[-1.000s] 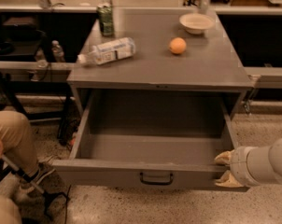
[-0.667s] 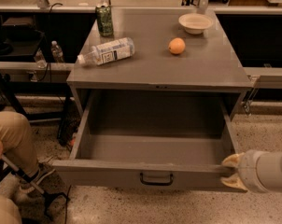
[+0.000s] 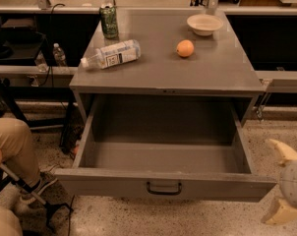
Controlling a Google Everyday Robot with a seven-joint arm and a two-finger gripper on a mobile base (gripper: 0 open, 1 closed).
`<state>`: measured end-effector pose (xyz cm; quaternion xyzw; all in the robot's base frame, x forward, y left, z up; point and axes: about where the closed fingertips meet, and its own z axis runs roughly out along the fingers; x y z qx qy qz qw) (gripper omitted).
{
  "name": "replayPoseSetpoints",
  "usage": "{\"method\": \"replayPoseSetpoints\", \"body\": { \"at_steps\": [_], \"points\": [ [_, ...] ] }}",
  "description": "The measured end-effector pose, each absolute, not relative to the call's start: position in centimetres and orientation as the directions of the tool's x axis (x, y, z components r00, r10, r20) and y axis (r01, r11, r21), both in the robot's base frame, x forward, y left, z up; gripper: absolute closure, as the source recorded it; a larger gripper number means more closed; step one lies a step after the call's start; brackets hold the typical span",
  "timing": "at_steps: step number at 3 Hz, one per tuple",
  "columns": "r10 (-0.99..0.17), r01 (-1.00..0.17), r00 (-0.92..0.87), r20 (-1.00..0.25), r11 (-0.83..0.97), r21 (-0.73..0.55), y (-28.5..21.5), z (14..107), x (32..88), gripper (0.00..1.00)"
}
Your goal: Open top drawer
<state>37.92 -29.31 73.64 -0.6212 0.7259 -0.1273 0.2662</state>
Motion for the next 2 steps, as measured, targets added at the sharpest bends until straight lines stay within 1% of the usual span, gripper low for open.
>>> {"method": "replayPoseSetpoints", "body": {
  "at_steps": [1, 2],
  "points": [
    [-0.966, -0.825, -0.117, -0.229, 0.223, -0.519, -31.8, 75.1, 38.4, 0.0],
    [-0.956, -0.811, -0.159, -0.245, 0.268, -0.52, -35.7, 77.4, 39.4, 0.0]
  ]
}}
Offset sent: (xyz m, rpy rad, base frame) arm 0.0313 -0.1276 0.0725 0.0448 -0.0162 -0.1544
